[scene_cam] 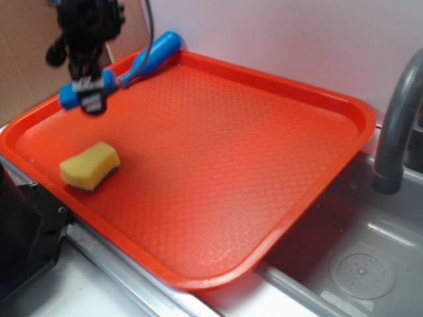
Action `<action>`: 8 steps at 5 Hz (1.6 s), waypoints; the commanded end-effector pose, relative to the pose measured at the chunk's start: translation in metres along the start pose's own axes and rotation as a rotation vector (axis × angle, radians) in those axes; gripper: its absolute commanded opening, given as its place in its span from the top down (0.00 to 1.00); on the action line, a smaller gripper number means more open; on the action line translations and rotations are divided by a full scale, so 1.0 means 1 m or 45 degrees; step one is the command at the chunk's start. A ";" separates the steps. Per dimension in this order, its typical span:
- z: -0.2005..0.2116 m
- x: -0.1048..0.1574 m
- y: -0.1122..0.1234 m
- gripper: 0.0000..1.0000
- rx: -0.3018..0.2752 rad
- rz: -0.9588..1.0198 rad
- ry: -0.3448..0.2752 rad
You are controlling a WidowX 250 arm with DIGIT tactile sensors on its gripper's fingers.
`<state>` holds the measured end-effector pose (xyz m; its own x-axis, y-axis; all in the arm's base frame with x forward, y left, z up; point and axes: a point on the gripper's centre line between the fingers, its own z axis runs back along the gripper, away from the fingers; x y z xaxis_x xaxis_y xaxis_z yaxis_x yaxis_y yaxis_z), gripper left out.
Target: Grab the blue block.
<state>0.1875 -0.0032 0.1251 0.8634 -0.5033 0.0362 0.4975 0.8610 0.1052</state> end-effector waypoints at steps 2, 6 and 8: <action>0.096 0.041 -0.005 1.00 -0.207 0.561 0.050; 0.085 0.032 0.001 1.00 -0.237 1.031 0.017; 0.082 0.032 -0.003 1.00 -0.189 1.005 0.004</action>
